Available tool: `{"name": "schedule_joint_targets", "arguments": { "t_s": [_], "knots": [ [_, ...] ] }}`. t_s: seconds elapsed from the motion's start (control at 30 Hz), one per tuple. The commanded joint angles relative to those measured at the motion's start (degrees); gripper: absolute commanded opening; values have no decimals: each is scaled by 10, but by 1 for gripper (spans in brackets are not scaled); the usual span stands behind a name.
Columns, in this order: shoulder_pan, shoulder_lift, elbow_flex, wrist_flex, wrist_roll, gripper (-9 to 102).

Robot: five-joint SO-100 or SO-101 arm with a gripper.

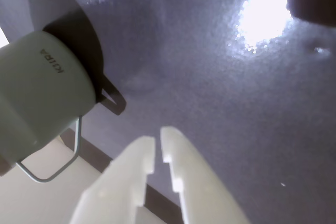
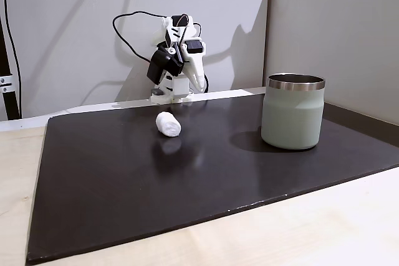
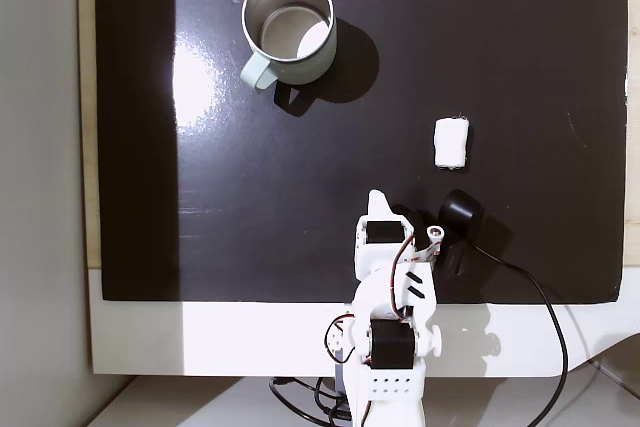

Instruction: Grasp a gauze and put it in the cup.

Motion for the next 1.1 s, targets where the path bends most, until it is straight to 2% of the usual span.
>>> {"name": "schedule_joint_targets", "arguments": {
  "t_s": [0.0, 0.83, 1.07],
  "knots": [
    [-21, 5, 2, -33, -13, 0],
    [-22, 5, 6, -49, -47, 0],
    [-2, 5, -60, 8, -68, 0]
  ]
}}
